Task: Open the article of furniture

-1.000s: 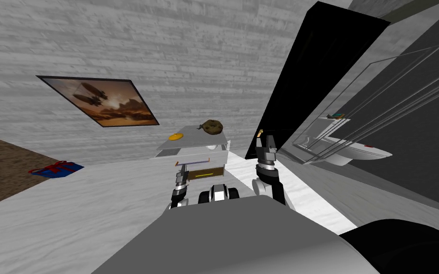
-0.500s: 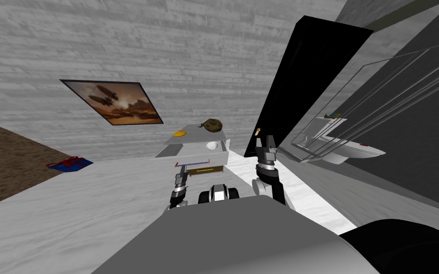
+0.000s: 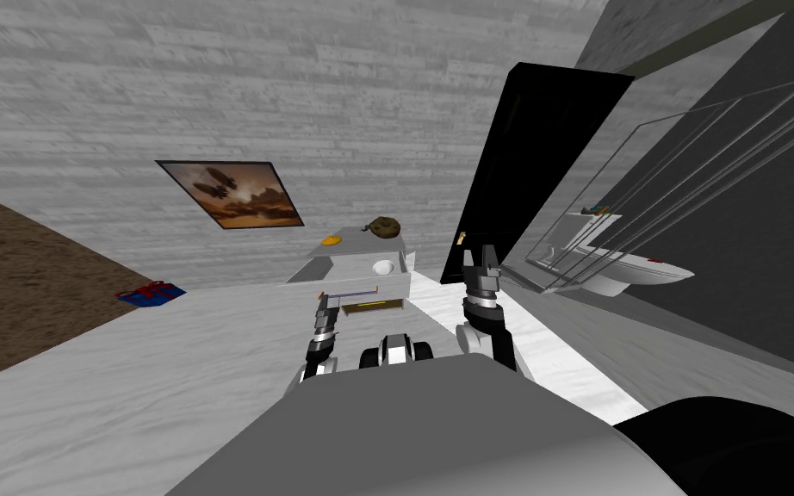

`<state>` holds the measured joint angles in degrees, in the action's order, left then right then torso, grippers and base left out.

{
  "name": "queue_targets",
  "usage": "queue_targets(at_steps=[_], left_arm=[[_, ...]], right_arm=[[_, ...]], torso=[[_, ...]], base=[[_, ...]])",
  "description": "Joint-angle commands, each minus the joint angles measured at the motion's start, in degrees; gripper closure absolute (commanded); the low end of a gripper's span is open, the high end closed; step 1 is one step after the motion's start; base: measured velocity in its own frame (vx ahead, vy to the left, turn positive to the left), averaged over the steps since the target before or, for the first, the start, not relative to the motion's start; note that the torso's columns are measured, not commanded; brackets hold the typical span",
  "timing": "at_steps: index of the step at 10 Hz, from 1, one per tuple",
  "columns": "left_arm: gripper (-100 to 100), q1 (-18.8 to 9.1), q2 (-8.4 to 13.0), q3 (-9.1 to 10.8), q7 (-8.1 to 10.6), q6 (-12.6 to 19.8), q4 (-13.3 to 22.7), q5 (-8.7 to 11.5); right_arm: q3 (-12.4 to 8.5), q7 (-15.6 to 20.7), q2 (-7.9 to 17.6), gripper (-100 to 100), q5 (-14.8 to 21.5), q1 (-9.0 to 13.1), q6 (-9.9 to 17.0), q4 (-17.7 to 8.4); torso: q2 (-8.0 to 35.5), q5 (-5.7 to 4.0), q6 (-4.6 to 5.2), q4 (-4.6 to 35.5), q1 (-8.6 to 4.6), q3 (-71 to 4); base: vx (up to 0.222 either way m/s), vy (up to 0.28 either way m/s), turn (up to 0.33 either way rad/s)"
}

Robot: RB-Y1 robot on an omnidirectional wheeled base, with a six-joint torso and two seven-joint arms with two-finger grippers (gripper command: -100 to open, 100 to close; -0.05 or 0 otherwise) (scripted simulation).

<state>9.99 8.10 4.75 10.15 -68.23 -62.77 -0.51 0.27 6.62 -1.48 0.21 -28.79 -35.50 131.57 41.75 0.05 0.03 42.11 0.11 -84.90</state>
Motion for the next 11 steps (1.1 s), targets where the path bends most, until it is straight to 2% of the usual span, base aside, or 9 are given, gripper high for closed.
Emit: queue_targets(at_steps=[1, 6, 7, 8, 11], left_arm=[[-100, -1.69, 1.15, 0.49, 0.85, 3.69, -1.59, 0.47], [-100, -4.96, 3.32, 1.43, 2.49, 10.83, -5.36, 1.38], [-100, -4.24, 2.81, 1.13, 2.15, 10.21, -4.52, 1.16], [0, -4.26, 2.86, 1.16, 2.2, 10.58, -4.41, 1.18], [0, -4.01, 2.81, 1.12, 2.2, 10.79, -4.15, 1.16]], right_arm=[[0.0, 0.0, 0.0, 0, 0.0, 0.0, 0.0, 0.0], [0.0, 0.0, 0.0, 0, 0.0, 0.0, 0.0, 0.0], [0.0, 0.0, 0.0, 0, 0.0, 0.0, 0.0, 0.0], [0.0, 0.0, 0.0, 0, 0.0, 0.0, 0.0, 0.0], [0.0, 0.0, 0.0, 0, 0.0, 0.0, 0.0, 0.0]], torso=[[0.21, -0.02, -0.03, 0.06, -0.03, 0.12], [0.78, -0.22, -0.03, 0.41, -0.26, 0.45], [0.86, -0.31, -0.06, 0.52, -0.31, 0.48], [0.77, -0.25, -0.05, 0.43, -0.3, 0.45], [0.58, -0.12, -0.02, 0.25, -0.19, 0.35]], base=[[-0.046, -0.025, 0.011], [-0.07, -0.032, 0.008], [-0.031, -0.009, 0.001], [0.0, 0.0, 0.0], [0.0, 0.0, 0.0]])
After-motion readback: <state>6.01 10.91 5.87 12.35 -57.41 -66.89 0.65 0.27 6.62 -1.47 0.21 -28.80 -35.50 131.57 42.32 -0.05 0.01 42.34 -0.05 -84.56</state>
